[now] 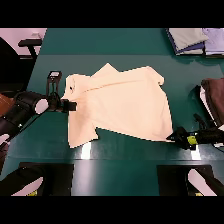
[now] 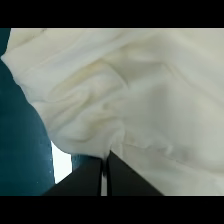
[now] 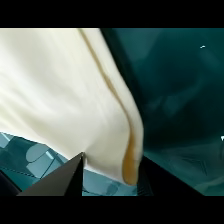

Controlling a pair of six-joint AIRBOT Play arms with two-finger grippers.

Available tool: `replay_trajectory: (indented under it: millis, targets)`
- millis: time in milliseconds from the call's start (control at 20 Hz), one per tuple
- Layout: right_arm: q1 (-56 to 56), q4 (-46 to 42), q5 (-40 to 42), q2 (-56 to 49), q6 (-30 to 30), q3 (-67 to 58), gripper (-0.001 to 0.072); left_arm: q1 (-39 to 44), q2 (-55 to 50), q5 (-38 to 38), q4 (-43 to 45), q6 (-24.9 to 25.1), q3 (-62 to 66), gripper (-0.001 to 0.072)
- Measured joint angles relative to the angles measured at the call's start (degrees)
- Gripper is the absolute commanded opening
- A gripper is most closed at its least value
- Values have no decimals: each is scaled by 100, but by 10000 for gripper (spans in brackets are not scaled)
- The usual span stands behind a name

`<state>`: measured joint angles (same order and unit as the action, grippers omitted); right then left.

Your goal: Fold the shirts.

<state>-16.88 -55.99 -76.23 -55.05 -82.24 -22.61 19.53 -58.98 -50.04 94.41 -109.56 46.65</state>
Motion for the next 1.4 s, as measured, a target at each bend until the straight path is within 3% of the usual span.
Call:
replay_trajectory:
  millis: [50, 100, 150, 200, 250, 450, 600, 1100, 1400]
  targets:
    - [116, 35, 55, -87, 7, -33, 297, 0, 0, -13, -2, 0, 0, 27]
    - [214, 35, 129, -164, 11, -81, 290, 0, 0, -17, -2, 0, 0, 27]
    - [315, 35, 216, -227, 11, -160, 206, 0, 0, -31, -7, 0, 0, 27]
    - [417, 26, 334, -280, 17, -251, 58, 0, 0, -42, -13, 0, 2, 26]
    - [494, 22, 380, -308, 15, -356, 16, 0, 2, -52, -22, 0, 7, 27]
    - [885, 37, 365, -127, 20, -968, 16, 0, 4, -304, -22, 68, 345, 26]
    - [1082, 50, 354, 302, 17, -1880, 16, 0, 7, -717, -4, 435, 1263, 27]
    - [557, 55, 146, 966, 7, -7368, 16, 0, 131, -1714, 131, 1287, 6957, 28]
    - [-404, 81, -645, 584, -22, -9630, 15, 2, 1209, -1204, 111, 1370, 7875, 26]
